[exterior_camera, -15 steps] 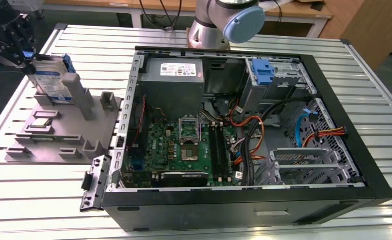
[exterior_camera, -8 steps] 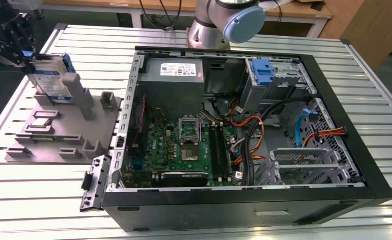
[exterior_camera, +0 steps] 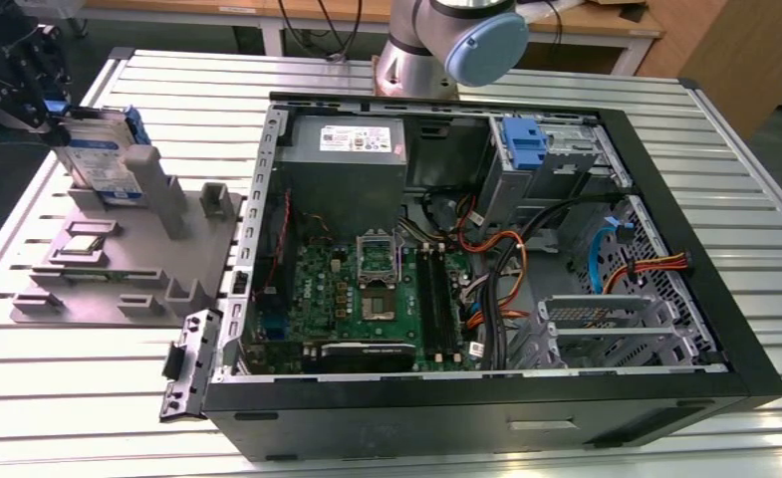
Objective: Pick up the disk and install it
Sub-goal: 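Pick up the disk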
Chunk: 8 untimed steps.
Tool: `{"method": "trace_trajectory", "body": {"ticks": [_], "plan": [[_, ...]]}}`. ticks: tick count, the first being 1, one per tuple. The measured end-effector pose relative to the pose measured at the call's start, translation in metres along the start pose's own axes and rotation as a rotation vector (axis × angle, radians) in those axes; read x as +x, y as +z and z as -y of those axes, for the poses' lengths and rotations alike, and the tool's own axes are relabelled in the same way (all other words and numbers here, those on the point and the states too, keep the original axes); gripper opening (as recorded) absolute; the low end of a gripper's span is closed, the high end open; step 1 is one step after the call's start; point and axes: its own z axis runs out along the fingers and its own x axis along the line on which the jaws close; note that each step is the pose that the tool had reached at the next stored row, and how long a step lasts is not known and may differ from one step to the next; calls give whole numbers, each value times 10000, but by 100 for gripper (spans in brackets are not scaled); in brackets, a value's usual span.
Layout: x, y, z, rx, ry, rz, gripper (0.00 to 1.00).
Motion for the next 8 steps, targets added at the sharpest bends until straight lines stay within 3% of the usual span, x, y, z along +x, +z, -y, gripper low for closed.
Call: {"method": "trace_trajectory", "body": {"ticks": [5, 6, 8], "plan": [[0, 1, 0, 3, 0, 3, 38], [0, 7, 0, 0, 0, 2, 44], [0, 17, 0, 1, 0, 2, 44]]}}
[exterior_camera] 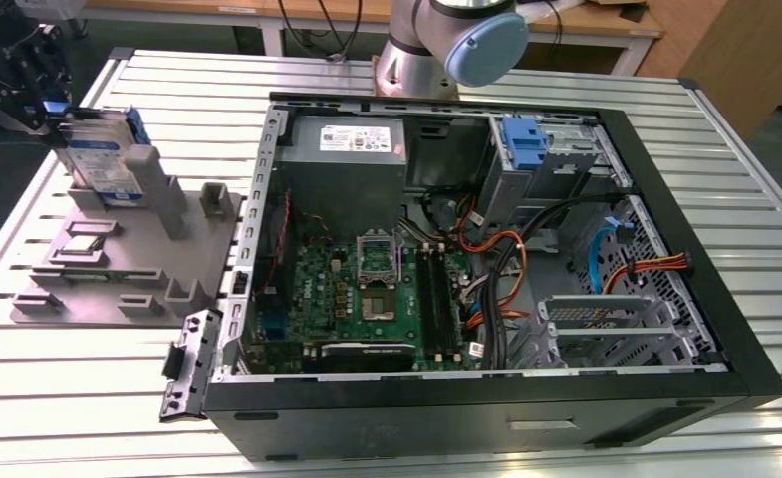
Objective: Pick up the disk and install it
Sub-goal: 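Pick up the disk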
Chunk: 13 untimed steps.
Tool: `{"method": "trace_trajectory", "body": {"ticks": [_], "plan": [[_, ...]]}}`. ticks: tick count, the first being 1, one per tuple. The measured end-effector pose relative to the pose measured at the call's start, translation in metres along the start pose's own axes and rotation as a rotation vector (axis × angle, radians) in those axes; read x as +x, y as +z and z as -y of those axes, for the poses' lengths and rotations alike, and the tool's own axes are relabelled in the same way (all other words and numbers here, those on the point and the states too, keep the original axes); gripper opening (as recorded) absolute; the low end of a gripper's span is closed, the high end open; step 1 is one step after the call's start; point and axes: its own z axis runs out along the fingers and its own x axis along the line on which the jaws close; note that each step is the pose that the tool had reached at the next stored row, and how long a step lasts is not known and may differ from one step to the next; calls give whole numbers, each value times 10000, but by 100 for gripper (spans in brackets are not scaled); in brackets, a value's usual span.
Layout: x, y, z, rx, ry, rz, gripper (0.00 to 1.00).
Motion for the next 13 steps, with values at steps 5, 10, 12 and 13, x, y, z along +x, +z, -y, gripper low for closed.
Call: {"method": "trace_trajectory", "body": {"ticks": [5, 10, 12, 13], "plan": [[0, 12, 0, 2, 0, 1, 44], [0, 13, 0, 1, 0, 1, 36], [0, 14, 0, 0, 0, 0, 36], [0, 14, 0, 0, 0, 0, 36]]}}
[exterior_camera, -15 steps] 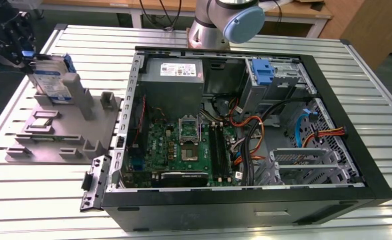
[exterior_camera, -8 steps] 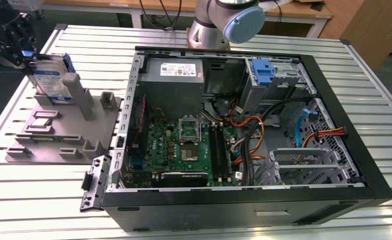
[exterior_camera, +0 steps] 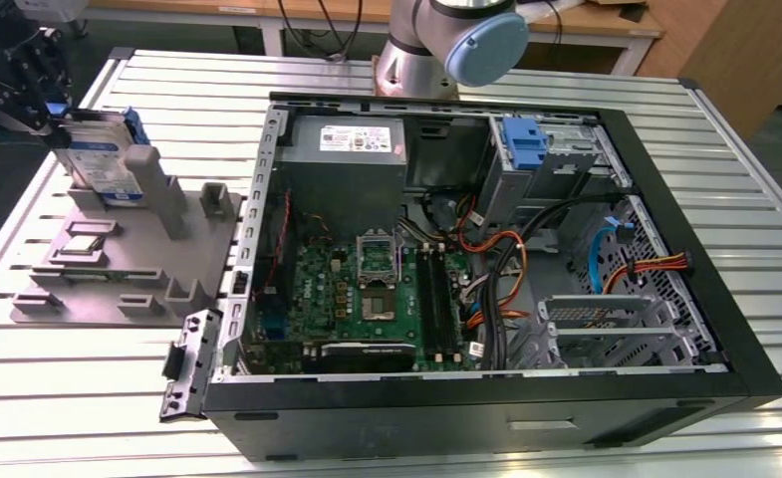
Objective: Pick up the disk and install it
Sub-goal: 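Pick up the disk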
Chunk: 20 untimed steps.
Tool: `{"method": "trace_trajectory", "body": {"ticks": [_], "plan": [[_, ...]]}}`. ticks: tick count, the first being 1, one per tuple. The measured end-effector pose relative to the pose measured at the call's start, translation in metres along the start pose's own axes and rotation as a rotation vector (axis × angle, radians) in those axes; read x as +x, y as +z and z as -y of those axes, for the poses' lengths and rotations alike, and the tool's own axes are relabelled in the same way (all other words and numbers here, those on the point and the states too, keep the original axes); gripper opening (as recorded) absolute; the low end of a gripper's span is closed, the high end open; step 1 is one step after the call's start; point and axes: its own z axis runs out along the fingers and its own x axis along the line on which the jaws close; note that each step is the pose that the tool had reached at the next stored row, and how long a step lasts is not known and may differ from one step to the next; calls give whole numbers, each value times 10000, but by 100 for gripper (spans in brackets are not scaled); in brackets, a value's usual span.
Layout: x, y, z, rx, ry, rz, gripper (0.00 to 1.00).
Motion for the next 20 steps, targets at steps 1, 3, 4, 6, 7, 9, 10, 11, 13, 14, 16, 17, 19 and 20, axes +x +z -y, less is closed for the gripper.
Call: {"method": "trace_trajectory", "body": {"ticks": [1, 3, 4, 6, 7, 9, 10, 11, 13, 14, 16, 17, 19, 20], "plan": [[0, 0, 0, 0, 0, 0, 36], [0, 0, 0, 0, 0, 0, 36], [0, 1, 0, 0, 0, 0, 36], [0, 1, 0, 0, -1, 0, 36], [0, 1, 0, 0, 0, 0, 36], [0, 1, 0, 0, 0, 0, 36], [0, 1, 0, 0, 0, 0, 36], [0, 1, 0, 0, 0, 0, 36], [0, 0, 0, -4, 0, -2, 36], [0, -4, 0, -3, 0, -1, 36], [0, -17, 0, -2, 0, 0, 36], [0, -24, 0, -2, 0, -1, 36], [1, -40, 0, -1, 0, 0, 36], [1, -49, 0, -1, 0, 0, 36]]}}
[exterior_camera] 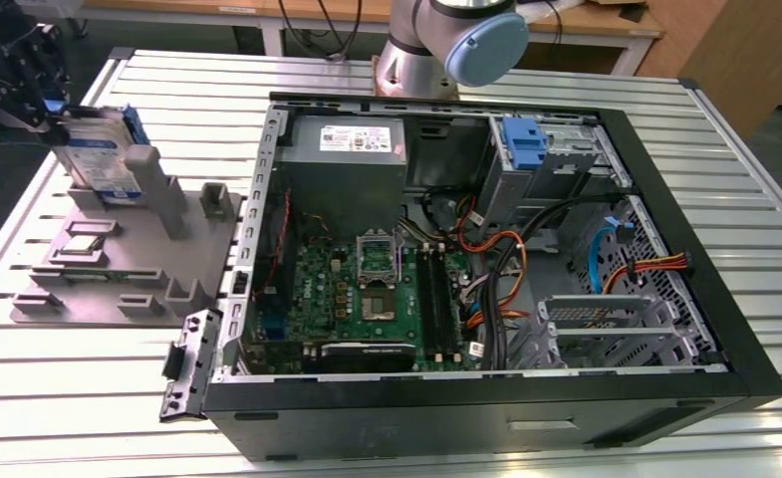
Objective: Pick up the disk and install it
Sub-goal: 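Pick up the disk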
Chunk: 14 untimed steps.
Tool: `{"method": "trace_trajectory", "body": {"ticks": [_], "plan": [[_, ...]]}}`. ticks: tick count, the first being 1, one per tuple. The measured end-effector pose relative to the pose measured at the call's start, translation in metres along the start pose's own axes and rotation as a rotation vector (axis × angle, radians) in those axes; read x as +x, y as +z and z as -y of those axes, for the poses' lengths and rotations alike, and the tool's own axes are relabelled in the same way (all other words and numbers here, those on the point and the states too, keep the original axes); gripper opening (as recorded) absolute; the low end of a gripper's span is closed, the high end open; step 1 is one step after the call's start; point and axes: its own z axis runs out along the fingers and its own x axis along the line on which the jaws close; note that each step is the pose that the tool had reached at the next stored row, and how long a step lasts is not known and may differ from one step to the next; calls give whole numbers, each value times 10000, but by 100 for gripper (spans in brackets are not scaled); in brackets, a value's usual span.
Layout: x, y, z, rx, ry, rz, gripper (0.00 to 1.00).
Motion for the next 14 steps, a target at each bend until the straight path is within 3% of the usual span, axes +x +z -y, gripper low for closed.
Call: {"method": "trace_trajectory", "body": {"ticks": [14], "plan": [[2, -126, 0, 0, 0, 1, 36]]}}
